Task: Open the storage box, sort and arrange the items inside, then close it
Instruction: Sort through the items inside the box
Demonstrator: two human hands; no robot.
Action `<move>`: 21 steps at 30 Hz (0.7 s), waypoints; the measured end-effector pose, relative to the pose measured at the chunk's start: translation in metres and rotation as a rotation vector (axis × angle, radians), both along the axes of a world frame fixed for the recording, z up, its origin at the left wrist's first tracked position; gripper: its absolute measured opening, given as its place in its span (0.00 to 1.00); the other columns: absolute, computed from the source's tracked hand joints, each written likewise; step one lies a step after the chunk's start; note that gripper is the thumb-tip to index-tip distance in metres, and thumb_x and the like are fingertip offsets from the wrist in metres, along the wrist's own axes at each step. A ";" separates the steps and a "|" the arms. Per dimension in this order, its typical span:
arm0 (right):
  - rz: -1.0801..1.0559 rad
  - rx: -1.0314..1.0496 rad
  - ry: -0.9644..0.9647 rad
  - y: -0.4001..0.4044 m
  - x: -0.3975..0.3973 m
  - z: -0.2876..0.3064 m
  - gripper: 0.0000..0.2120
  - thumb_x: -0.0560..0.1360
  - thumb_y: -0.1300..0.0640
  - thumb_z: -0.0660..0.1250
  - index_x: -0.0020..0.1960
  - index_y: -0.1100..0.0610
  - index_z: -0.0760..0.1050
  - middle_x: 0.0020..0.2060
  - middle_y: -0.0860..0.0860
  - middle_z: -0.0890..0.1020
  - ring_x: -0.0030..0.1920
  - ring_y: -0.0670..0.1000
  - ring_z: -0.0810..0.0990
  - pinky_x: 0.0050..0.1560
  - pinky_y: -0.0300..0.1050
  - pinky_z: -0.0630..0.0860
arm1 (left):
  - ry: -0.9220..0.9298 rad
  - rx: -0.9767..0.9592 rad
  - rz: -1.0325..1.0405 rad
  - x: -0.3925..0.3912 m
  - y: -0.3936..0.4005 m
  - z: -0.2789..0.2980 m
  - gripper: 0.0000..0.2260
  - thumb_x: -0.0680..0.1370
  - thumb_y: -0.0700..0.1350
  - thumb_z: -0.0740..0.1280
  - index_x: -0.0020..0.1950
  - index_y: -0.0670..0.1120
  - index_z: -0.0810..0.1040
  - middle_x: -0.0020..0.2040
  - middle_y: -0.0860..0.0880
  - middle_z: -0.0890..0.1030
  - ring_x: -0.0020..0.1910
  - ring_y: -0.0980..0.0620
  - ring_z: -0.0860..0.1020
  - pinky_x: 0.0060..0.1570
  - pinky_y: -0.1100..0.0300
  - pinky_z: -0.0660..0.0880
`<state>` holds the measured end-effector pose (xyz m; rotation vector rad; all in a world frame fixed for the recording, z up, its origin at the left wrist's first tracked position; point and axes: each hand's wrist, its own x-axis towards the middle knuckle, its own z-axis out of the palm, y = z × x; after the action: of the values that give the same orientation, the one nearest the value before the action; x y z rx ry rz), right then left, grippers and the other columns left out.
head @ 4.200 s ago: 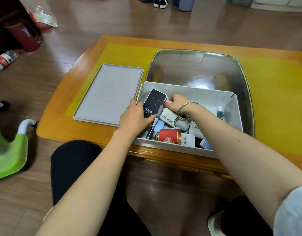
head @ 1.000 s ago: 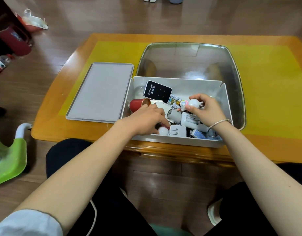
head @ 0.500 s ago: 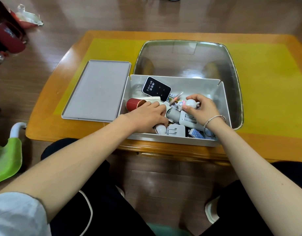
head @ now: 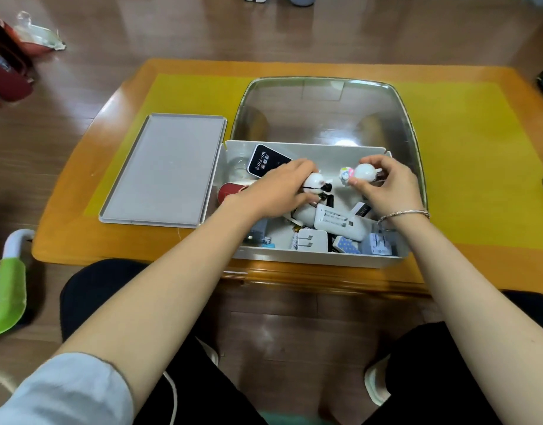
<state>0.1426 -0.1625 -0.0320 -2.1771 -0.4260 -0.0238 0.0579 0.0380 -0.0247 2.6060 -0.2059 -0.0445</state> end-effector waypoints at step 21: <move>0.080 0.134 0.079 -0.022 0.026 0.011 0.14 0.69 0.58 0.75 0.52 0.60 0.79 0.42 0.55 0.81 0.35 0.46 0.77 0.37 0.38 0.75 | 0.039 -0.039 0.117 0.012 -0.019 -0.015 0.15 0.79 0.55 0.64 0.54 0.43 0.73 0.50 0.49 0.70 0.54 0.48 0.67 0.54 0.54 0.65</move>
<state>0.1686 -0.1848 -0.0206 -2.0207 -0.4527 0.0753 0.0704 0.0192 -0.0400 2.5707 -0.0397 -0.0494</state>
